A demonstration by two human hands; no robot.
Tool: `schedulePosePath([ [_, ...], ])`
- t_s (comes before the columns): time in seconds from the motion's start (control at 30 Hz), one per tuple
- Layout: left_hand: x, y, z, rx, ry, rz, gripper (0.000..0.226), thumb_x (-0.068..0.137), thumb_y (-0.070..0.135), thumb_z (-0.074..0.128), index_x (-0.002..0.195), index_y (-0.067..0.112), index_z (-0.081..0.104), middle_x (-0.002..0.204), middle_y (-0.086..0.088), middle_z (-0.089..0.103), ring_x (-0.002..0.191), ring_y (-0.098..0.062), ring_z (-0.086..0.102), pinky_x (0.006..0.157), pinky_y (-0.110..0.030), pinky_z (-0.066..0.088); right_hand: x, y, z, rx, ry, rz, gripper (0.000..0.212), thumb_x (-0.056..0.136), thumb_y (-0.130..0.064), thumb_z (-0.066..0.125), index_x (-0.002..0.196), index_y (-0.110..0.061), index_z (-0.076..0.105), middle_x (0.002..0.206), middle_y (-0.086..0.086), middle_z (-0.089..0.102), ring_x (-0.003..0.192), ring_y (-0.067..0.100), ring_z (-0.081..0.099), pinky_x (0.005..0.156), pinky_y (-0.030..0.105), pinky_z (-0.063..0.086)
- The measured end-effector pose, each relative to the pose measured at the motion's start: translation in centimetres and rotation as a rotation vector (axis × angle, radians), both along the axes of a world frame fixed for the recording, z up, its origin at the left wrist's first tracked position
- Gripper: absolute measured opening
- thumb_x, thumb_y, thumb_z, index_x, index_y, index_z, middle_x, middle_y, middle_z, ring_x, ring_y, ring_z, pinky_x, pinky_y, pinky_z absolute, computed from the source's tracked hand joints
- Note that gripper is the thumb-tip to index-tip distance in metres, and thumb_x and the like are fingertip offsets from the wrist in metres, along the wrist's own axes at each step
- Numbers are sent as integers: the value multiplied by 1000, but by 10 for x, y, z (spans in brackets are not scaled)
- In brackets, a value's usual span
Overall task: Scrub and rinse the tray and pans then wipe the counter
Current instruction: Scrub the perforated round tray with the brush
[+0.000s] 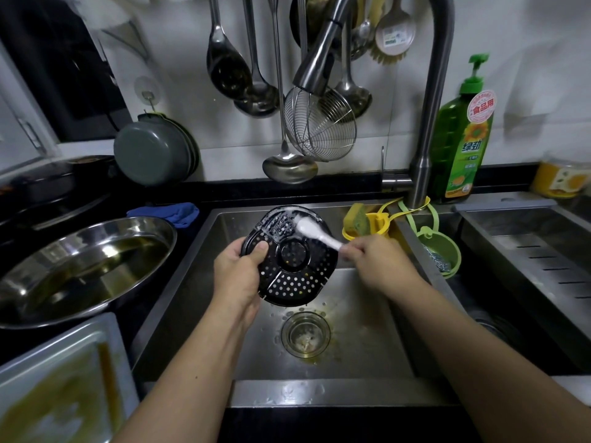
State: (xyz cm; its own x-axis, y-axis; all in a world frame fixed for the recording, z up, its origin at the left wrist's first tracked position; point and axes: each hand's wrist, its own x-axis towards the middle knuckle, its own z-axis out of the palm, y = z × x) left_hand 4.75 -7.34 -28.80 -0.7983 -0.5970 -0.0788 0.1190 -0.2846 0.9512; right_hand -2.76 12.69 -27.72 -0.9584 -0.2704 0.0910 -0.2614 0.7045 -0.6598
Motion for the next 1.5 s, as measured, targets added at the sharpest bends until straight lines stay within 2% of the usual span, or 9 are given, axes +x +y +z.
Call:
schedulePosePath([
  [0.2, -1, 0, 1, 19, -8, -13, 14, 97, 2, 62, 108, 3, 71, 104, -19, 76, 86, -25, 72, 84, -44, 61, 7, 3, -1, 54, -66, 76, 32, 101, -39, 56, 83, -19, 73, 62, -1, 56, 61, 18, 50, 56, 31, 36],
  [0.3, 0, 1, 1, 19, -12, -21, 15, 98, 3, 62, 109, 3, 71, 105, -19, 76, 87, -26, 72, 87, -47, 60, 2, 7, 0, -30, 2, -64, 36, 103, -40, 52, 79, -17, 68, 67, 1, 59, 65, 21, 55, 59, 33, 42],
  [0.43, 0, 1, 1, 12, -14, -18, 14, 98, 3, 62, 108, 3, 71, 104, -19, 76, 83, -23, 71, 82, -43, 61, 8, 0, -3, 14, -71, 57, 34, 101, -37, 55, 78, -18, 70, 62, -2, 56, 61, 17, 50, 57, 31, 37],
  [0.57, 1, 4, 2, -10, -14, -37, 14, 98, 2, 61, 108, 4, 71, 98, -15, 77, 81, -21, 72, 73, -37, 61, 4, 4, 2, -44, -3, -85, 36, 104, -38, 49, 78, -20, 65, 72, 1, 61, 69, 21, 58, 62, 34, 45],
  [0.67, 0, 5, 2, -39, -12, -40, 12, 98, 2, 61, 106, 5, 70, 95, -12, 76, 78, -19, 72, 66, -32, 59, 11, -5, -2, -14, -40, 55, 35, 103, -37, 51, 77, -19, 67, 62, -3, 56, 63, 18, 52, 57, 32, 38],
  [0.9, 0, 4, 0, -61, -25, -35, 12, 98, 4, 62, 104, 7, 72, 100, -15, 77, 85, -25, 73, 82, -43, 61, 13, -9, -3, -42, -14, 2, 38, 103, -37, 50, 74, -17, 64, 67, 0, 59, 68, 23, 56, 60, 35, 40],
  [1.1, 0, 3, -1, -61, -19, -26, 12, 98, 4, 62, 103, 9, 72, 97, -13, 77, 83, -23, 73, 75, -38, 60, 9, -2, -1, -11, -15, -70, 41, 104, -38, 48, 68, -19, 57, 68, 2, 56, 72, 27, 55, 59, 34, 37],
  [1.23, -1, 5, 0, -62, -11, -18, 13, 98, 3, 63, 103, 10, 72, 95, -10, 78, 84, -22, 74, 73, -36, 59, 23, -17, -7, 10, -60, 122, 35, 103, -36, 52, 77, -17, 67, 63, -1, 57, 62, 19, 53, 59, 33, 41],
  [1.5, -1, 5, 1, -66, 20, 12, 14, 98, 2, 62, 103, 10, 72, 93, -7, 78, 83, -18, 74, 72, -32, 60, 22, -14, -5, 16, -15, 57, 35, 102, -37, 52, 79, -16, 68, 67, 2, 60, 70, 24, 57, 63, 35, 43],
])
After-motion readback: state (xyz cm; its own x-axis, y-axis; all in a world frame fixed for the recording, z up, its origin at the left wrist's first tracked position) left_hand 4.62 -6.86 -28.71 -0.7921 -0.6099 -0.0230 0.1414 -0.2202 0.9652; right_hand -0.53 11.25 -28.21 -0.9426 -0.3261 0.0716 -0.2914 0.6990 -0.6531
